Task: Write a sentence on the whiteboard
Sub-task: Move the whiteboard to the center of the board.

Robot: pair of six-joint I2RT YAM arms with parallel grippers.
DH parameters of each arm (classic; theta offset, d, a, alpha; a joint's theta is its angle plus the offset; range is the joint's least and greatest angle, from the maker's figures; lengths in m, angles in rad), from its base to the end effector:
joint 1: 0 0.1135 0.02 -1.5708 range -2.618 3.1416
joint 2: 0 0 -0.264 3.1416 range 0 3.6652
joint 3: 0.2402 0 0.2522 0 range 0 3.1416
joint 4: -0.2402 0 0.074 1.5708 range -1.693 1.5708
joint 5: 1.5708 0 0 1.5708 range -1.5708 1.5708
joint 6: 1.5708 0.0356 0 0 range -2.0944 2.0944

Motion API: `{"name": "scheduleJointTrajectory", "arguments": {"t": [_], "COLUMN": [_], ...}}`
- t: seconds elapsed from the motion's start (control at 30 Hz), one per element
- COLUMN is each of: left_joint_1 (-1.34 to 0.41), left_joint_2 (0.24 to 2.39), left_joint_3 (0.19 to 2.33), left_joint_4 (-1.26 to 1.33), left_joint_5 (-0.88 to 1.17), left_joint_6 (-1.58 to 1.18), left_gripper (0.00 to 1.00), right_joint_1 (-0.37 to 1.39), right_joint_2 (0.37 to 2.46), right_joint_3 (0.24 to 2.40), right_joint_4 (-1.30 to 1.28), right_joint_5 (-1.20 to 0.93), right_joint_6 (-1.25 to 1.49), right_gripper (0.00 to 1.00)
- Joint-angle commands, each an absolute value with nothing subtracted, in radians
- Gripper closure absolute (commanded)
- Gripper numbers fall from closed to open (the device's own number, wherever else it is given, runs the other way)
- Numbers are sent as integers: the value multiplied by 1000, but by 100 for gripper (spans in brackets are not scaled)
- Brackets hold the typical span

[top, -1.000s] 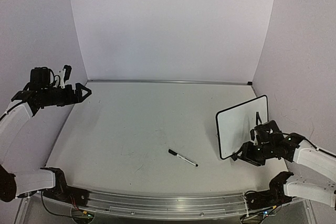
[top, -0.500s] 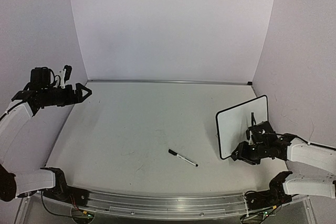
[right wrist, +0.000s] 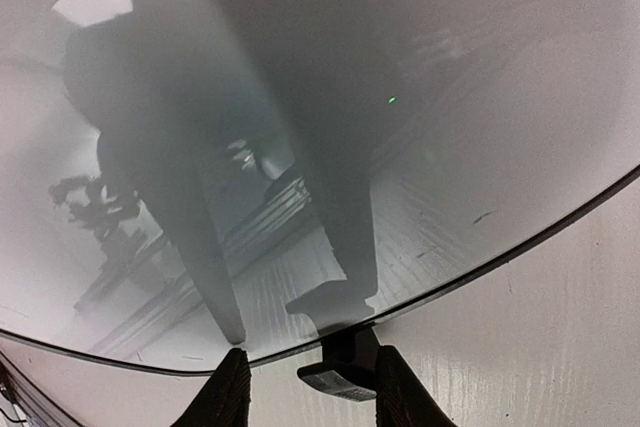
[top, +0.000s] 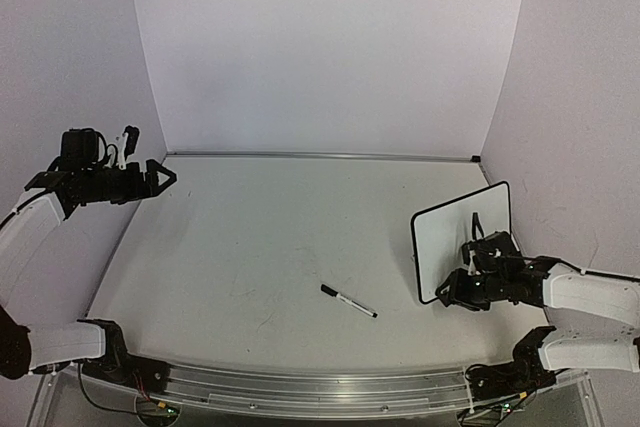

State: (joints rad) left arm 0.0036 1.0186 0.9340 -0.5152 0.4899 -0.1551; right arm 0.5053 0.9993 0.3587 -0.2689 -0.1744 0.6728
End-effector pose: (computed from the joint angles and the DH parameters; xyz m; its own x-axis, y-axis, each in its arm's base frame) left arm 0.2177 -0.0160 0.3178 -0.6172 -0.1385 -0.7745 0.2934 0.8728 -0.3899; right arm 0.1514 0.0908 0.1512 -0.8953 0.2061 -0.3950 -0.0154 0.8717 0.4898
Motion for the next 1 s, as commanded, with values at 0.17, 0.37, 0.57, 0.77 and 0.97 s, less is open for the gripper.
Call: {"name": "scheduleJointTrajectory", "arguments": {"t": [0.17,0.37,0.57,0.77,0.97], "left_joint_1": [5,5,5,5,4], "left_joint_2": [1023,1028,1028,1034,1039], "left_joint_3": [934,935,935,936,936], "left_joint_4": [-493,-494,-495,-494,-495], "left_joint_5": [505,505,503,506,508], "left_joint_6": [-143,-144,-146,-149,-151], "left_gripper": [0,1,0,1,0], "right_joint_1": [595,687,780,855,927], "right_joint_2": [1001,1005,1056,1162,1267], "right_joint_3": [328,340,356,375,420], "right_joint_4": [-185,-181,-139,-71,-44], "right_joint_5": [-142,-24,108,201,280], "right_joint_6": [703,741,779,792,812], "right_gripper": [62,63,68,73,80]}}
